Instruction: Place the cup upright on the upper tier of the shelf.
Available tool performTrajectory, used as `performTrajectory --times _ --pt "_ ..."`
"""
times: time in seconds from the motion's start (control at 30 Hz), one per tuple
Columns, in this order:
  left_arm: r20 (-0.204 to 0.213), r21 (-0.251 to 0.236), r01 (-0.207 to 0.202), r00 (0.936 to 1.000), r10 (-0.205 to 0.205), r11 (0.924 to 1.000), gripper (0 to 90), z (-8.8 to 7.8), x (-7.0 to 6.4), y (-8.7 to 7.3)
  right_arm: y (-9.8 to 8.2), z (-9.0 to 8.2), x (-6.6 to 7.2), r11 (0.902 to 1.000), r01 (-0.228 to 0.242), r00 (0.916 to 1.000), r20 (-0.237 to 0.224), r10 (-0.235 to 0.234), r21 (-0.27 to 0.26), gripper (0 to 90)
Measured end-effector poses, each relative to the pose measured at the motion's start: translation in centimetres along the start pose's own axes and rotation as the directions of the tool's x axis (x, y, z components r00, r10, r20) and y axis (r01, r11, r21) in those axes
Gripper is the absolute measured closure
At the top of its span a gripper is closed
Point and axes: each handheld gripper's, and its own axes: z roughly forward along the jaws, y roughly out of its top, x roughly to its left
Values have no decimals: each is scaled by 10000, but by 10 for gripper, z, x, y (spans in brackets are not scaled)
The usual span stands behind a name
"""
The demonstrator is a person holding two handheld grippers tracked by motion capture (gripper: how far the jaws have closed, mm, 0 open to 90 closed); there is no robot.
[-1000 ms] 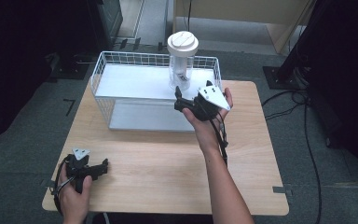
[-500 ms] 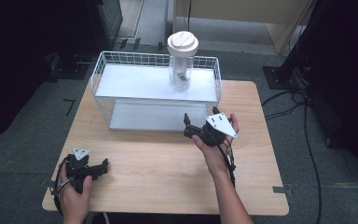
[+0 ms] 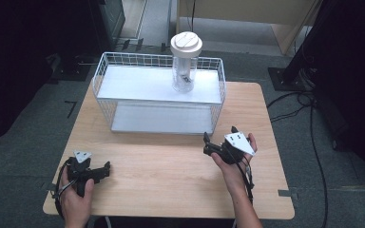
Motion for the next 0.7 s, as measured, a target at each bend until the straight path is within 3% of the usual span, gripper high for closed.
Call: performTrajectory --times 0.17,0.23,0.27,0.33,0.4,0.7 --pt "-1 8 -10 10000 10 10000 0 0 0 0 -24 -15 -29 9987 68 9986 528 -95 509 0" --pt "-1 9 -9 10000 9 10000 0 0 0 0 -27 -17 -32 9982 73 9982 597 -108 587 0" --pt "-1 9 -11 10000 11 10000 0 0 0 0 -35 -24 -44 9974 -13 9967 807 -45 715 0" --pt "0 9 -10 10000 10 10000 0 0 0 0 -38 -26 -47 9970 -47 9961 877 -21 770 0" --pt "-1 8 -11 10000 11 10000 0 0 0 0 -48 -35 -62 9956 -173 9936 1131 68 919 0" --pt "-1 8 -9 10000 9 10000 0 0 0 0 -68 -55 -92 9902 -360 9858 1677 130 1350 0"
